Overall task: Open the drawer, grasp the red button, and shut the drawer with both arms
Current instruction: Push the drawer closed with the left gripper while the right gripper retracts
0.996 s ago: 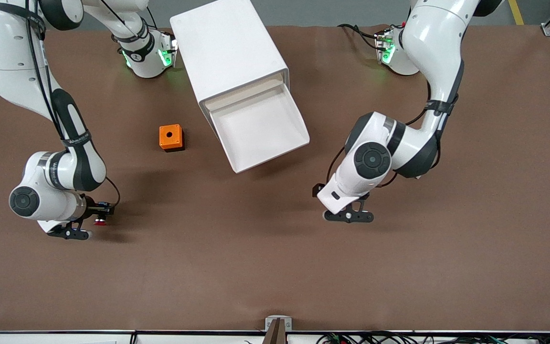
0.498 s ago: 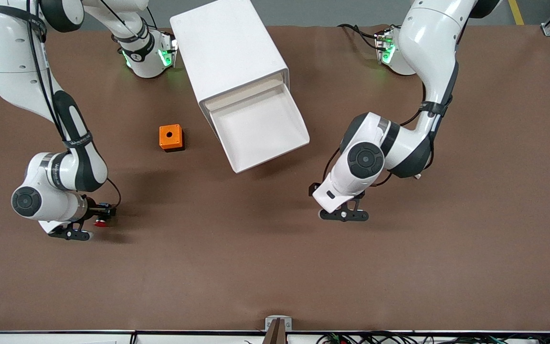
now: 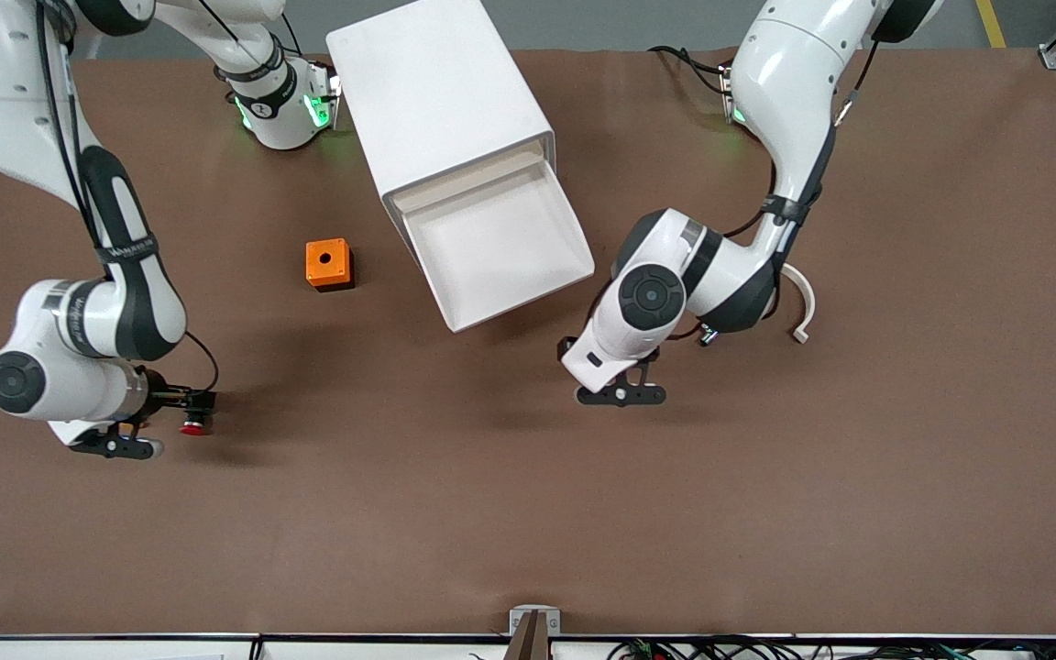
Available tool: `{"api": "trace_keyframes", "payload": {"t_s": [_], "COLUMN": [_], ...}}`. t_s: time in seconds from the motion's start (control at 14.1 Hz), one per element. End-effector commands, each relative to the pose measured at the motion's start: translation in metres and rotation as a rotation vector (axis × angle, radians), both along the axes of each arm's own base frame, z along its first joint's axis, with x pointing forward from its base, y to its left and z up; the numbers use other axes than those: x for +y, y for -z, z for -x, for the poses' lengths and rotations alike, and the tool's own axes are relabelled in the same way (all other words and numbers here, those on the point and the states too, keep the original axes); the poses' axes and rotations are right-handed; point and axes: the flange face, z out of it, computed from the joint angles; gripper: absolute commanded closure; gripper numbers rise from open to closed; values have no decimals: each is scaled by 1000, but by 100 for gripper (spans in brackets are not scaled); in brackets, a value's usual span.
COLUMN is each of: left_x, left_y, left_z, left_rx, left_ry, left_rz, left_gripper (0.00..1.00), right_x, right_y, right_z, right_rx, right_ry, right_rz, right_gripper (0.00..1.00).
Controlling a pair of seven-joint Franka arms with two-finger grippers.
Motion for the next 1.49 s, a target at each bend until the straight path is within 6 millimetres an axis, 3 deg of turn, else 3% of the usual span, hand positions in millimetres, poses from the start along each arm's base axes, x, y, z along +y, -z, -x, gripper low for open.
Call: {"api": "trace_keyframes", "payload": {"t_s": [0.0, 0.14, 0.28, 0.64, 1.07, 1.28, 1.42], "left_x": [-40, -53, -74, -118, -162, -176, -176], "left_y": [-2, 2, 14, 24, 29, 35, 33], "left_z": [32, 45, 72, 136, 200, 221, 221], "left_rx": [24, 37, 92, 199, 215, 296, 295], "left_ry": [-70, -83, -74, -151, -124, -167, -171], "left_rz": [-6, -15, -16, -44, -90, -61, -62], "left_gripper": [0, 0, 0, 0, 0, 0, 0], "right_x": [16, 37, 43, 54, 42, 32, 30], "right_y": [-77, -135, -190, -283, -347, -348, -347], "right_z": [17, 32, 52, 97, 117, 118, 117], "right_rx": [-11, -7, -24, -56, -59, -62, -62], "right_ry": [-6, -33, -37, -58, -40, -71, -71], "right_rz": [5, 8, 9, 10, -64, -71, -71], "right_gripper": [0, 0, 0, 0, 0, 0, 0]}}
